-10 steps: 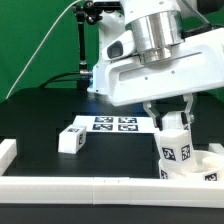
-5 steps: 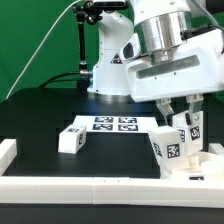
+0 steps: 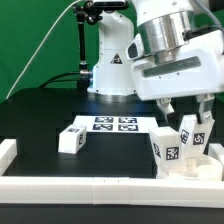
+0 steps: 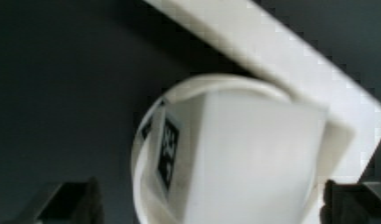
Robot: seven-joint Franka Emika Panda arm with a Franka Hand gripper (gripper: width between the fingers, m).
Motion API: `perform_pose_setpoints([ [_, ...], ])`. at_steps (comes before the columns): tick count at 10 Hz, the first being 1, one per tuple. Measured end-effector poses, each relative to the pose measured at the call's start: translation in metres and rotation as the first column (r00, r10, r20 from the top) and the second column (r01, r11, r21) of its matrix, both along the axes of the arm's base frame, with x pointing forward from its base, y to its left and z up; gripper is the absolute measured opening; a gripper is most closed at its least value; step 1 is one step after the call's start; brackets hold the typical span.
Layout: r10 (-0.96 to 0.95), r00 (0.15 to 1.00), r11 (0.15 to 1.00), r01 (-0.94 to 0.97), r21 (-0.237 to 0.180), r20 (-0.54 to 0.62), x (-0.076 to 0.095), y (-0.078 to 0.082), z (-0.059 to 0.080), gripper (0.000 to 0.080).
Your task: Assemble stool
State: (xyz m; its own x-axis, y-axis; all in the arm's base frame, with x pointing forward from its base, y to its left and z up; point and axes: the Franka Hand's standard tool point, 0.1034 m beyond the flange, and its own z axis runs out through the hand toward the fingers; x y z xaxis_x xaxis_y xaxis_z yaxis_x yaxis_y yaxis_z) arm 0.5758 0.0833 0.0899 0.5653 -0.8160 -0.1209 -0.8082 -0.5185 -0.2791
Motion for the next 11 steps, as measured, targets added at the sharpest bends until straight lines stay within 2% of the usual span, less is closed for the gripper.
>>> perform_pose_setpoints([
  [1, 0.091, 0.996, 0.996, -0.090, -0.012, 0.027, 0.005, 0.001, 0.005, 0.0642],
  [3, 0.122, 0.992, 0.993, -0.122, -0.008, 0.045, 0.008, 0.004, 0.019, 0.0648],
  [5, 0.268, 0.960, 0.963, -0.266, -0.044, 0.076, 0.007, 0.003, 0.015, 0.0649],
  [6, 0.383, 0.920, 0.923, -0.377, -0.079, 0.086, 0.005, 0.004, 0.015, 0.0649],
  [7, 0.530, 0.844, 0.845, -0.518, -0.132, 0.086, 0.003, 0.006, 0.014, 0.0649],
  [8, 0.625, 0.777, 0.776, -0.607, -0.168, 0.079, 0.002, 0.011, 0.014, 0.0649],
  [9, 0.754, 0.652, 0.652, -0.729, -0.209, 0.078, 0.001, 0.013, 0.014, 0.0649],
  [11, 0.852, 0.517, 0.520, -0.819, -0.243, 0.080, -0.001, 0.013, 0.013, 0.0649],
])
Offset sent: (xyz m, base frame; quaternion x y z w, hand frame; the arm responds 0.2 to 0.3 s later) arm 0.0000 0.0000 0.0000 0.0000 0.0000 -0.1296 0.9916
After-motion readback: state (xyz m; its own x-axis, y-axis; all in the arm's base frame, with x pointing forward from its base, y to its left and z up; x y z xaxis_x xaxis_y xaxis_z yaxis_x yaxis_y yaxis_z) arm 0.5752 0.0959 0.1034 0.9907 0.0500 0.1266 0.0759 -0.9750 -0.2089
